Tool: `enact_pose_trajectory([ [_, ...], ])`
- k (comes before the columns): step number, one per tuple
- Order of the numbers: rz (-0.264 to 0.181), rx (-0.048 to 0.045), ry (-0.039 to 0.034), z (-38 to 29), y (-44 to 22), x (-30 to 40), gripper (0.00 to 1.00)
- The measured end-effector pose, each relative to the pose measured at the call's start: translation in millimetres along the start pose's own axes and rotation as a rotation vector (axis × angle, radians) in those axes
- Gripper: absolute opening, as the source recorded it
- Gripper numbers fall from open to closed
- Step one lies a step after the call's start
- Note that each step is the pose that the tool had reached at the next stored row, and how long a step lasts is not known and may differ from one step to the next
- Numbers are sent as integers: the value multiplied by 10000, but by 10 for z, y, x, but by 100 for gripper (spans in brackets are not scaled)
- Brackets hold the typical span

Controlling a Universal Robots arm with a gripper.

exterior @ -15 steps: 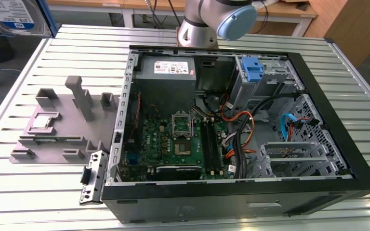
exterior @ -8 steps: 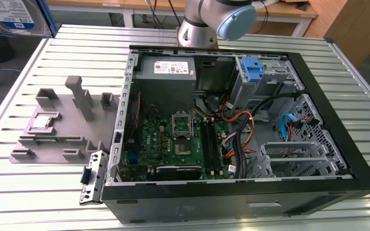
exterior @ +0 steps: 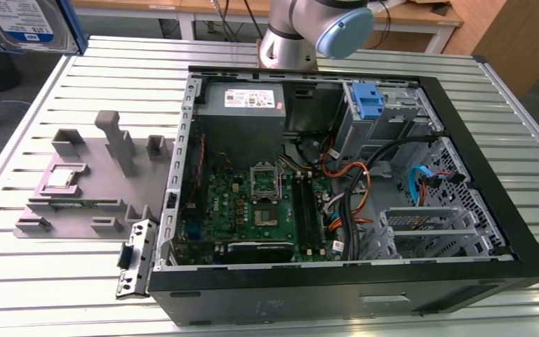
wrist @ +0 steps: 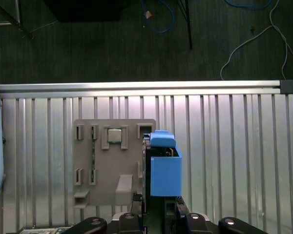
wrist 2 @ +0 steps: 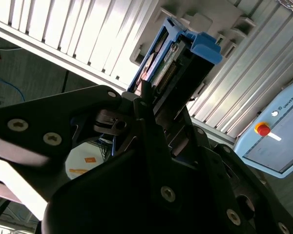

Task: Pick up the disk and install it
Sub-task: 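Pick up the disk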

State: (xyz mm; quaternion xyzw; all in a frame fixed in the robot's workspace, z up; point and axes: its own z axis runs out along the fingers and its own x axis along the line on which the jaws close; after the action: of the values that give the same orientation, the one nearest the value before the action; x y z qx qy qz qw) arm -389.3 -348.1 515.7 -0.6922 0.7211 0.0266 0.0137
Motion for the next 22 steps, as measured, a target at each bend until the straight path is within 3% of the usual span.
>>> enact_pose_trajectory([
  [22, 0, -1, 1, -2, -87, -4, 35],
])
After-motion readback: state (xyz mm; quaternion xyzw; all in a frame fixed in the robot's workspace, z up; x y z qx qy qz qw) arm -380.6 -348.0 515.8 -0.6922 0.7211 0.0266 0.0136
